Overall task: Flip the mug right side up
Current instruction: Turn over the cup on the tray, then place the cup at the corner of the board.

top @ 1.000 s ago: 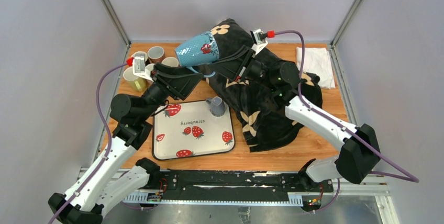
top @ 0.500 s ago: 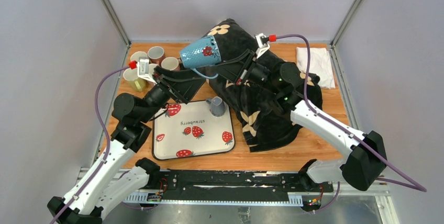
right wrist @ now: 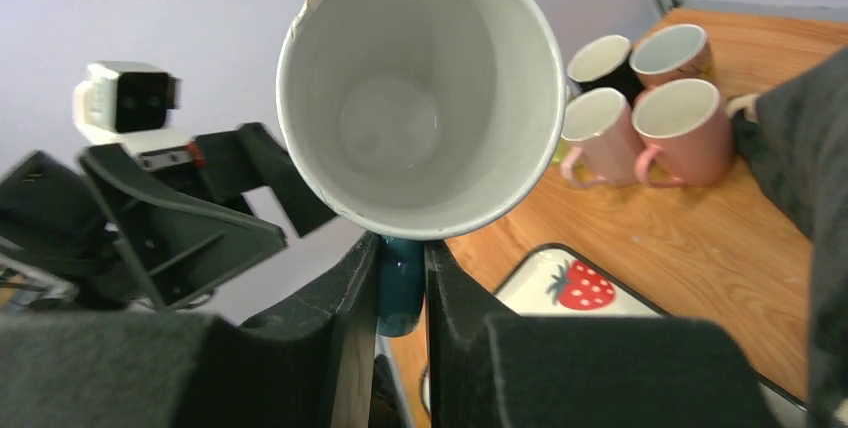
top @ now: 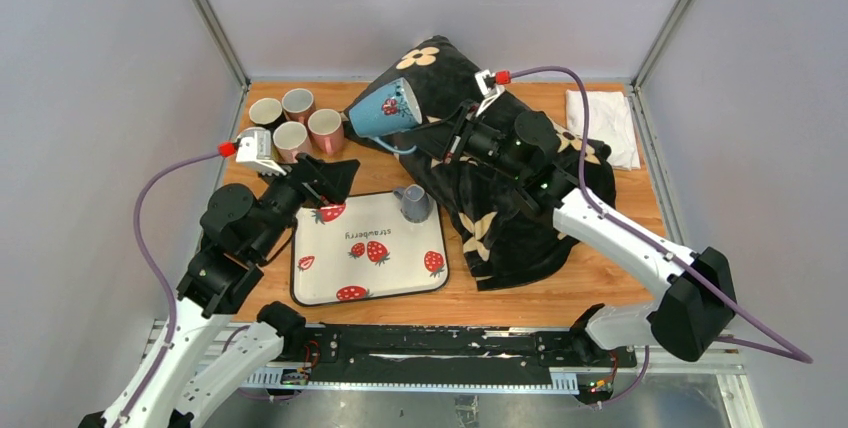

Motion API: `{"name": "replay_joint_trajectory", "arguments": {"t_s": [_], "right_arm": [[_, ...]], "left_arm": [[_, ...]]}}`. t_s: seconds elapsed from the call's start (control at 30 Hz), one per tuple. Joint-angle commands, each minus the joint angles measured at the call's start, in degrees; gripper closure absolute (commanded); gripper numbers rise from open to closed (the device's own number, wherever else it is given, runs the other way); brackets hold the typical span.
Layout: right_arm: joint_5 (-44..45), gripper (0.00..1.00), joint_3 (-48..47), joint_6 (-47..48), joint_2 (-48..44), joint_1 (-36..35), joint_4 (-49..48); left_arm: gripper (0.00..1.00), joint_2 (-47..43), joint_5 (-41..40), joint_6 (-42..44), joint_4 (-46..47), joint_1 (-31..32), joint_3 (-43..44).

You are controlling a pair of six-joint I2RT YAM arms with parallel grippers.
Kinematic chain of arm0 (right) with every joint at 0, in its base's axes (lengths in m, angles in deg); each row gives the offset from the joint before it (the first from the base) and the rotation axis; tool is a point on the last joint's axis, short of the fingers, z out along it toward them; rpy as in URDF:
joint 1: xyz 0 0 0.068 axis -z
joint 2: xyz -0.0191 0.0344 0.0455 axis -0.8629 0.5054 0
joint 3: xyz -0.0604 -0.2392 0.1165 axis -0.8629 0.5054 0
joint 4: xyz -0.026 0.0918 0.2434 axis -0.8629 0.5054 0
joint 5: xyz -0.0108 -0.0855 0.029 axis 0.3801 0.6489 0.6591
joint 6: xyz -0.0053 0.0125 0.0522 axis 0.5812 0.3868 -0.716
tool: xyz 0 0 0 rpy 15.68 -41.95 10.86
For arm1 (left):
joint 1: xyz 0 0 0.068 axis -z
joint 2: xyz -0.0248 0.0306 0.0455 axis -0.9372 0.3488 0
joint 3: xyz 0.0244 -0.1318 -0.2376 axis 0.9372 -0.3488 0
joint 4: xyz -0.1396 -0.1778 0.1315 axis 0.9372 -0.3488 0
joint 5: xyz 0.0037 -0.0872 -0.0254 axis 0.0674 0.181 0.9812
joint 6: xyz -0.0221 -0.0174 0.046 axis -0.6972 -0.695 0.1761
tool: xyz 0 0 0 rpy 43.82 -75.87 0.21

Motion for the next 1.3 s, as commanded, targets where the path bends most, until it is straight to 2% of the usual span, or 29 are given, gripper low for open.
{"name": "replay_joint_trajectory", "arguments": {"t_s": [0.0,0.13,0.43,0.93,1.27], "right_arm": [[2.5,1.0,-5.3,7.8,2.3,-0.7,2.7],[2.9,1.0,-9.5,12.1,6.4,-0.8,8.3],[3.0,1.0,-18.1,18.5,17.5,-0.9,16.3],[4.3,1.0,-31.0,22.2,34.4,-0.9,20.4],[6.7,1.0,-37.5,26.0,42.1,-1.6,23.3]], "left_arm": [[0.0,-0.7,-15.2,4.2,-13.5,0.3,4.5],[0.0,-0.4,-20.8,6.1,-19.4,0.3,6.1],[0.0,-1.9,-25.0,8.8,-22.6,0.3,5.7],[0.0,-2.8,-26.8,10.5,-24.9,0.3,4.0],[0.0,-3.0,-28.1,11.9,-25.3,0.3,2.8]]}}
